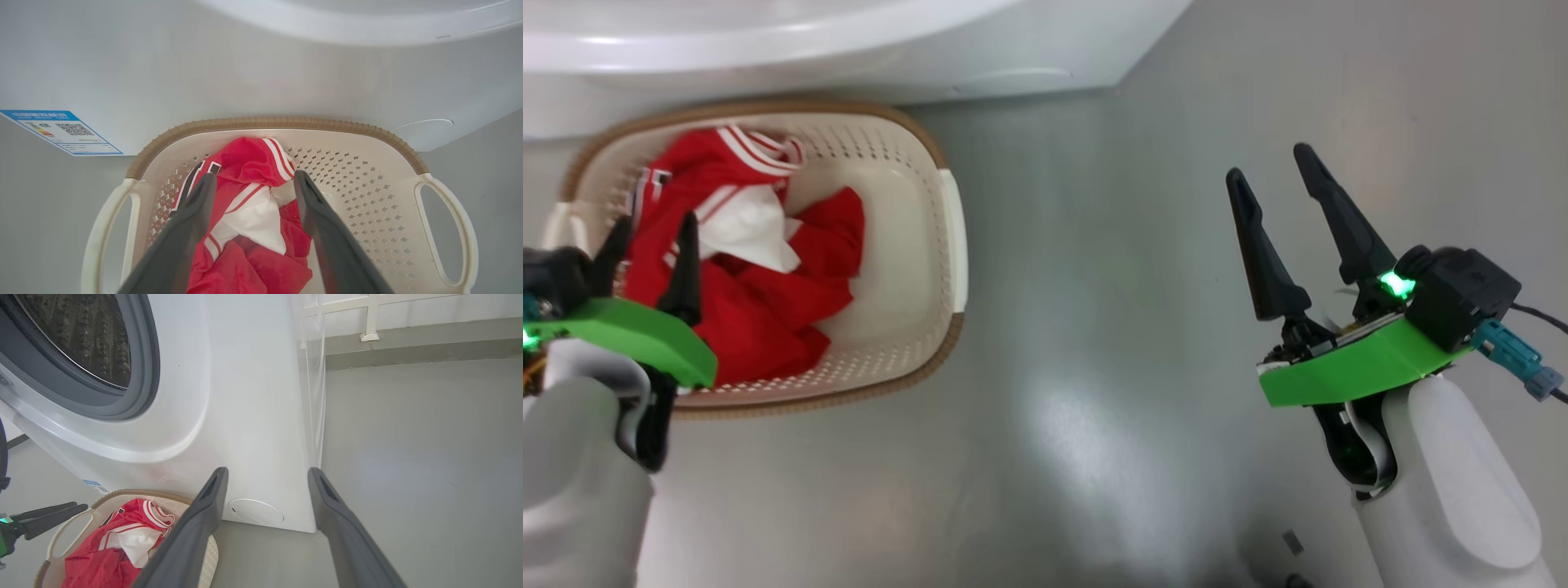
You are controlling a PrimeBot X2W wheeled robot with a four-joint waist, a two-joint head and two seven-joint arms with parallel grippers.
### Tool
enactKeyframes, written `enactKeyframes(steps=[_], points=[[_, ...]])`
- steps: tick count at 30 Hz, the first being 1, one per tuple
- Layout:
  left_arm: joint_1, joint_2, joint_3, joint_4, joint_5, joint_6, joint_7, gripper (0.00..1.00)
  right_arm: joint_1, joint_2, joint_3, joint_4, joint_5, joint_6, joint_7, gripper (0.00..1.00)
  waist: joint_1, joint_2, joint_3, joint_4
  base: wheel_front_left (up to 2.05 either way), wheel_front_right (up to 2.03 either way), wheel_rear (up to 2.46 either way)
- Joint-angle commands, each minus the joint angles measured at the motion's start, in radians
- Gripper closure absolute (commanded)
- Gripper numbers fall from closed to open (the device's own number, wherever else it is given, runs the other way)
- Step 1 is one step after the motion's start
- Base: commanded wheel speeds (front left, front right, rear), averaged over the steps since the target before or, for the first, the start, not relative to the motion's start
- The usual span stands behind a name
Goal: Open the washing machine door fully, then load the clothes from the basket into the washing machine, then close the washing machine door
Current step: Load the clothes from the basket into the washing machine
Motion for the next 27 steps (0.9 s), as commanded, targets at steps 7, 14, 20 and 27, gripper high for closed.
enactKeyframes(steps=[7,14,20,27], points=[[-0.106,0.086,-0.061,0.139,-0.054,-0.003,-0.012,0.0,-0.01,0.026,0.021,-0.04,-0.014,0.002,-0.005,0.0,0.0,0.0,0.106,-0.061,0.0,0.0,0.0],[-0.19,0.117,-0.127,0.232,-0.081,-0.003,-0.005,0.0,-0.017,0.038,0.021,-0.053,-0.02,0.002,-0.005,0.0,0.0,0.0,0.154,-0.088,0.0,0.0,0.0],[-0.261,0.145,-0.167,0.307,-0.078,-0.003,-0.003,0.0,-0.021,0.045,0.022,-0.063,-0.025,0.002,-0.005,0.0,0.0,0.0,0.185,-0.108,0.0,0.0,0.0],[-0.295,0.141,-0.207,0.358,-0.09,-0.003,0.064,0.0,-0.017,0.05,0.024,-0.066,-0.027,0.002,-0.005,0.0,0.0,0.0,0.198,-0.121,0.0,0.0,0.0]])
